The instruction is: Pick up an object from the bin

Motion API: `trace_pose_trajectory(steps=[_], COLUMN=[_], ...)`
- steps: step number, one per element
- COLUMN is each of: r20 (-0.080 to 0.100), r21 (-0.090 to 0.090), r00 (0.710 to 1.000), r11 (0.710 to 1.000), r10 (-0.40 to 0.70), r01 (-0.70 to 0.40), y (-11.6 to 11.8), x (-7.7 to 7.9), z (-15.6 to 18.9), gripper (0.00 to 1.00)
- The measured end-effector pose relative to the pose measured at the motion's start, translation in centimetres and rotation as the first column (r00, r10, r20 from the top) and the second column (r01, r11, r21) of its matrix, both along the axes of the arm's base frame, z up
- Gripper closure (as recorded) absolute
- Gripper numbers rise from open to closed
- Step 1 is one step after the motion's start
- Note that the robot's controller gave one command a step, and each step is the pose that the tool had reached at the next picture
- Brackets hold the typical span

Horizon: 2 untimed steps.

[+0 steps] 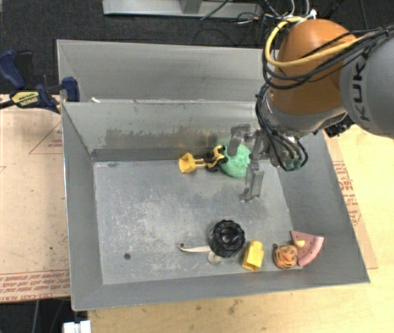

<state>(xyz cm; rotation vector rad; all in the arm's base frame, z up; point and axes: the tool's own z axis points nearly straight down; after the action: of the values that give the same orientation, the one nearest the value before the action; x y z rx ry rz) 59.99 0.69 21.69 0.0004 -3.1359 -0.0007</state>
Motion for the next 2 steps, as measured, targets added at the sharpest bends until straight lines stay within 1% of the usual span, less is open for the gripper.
trace_pose_trajectory(steps=[2], r20=[0.004], r21=[0.0], r00=[1.0], r11=[1.0], r10=[0.0], r01=[0.0], y=[0.0], x=[0.05], z=[0.3], gripper=[0.0])
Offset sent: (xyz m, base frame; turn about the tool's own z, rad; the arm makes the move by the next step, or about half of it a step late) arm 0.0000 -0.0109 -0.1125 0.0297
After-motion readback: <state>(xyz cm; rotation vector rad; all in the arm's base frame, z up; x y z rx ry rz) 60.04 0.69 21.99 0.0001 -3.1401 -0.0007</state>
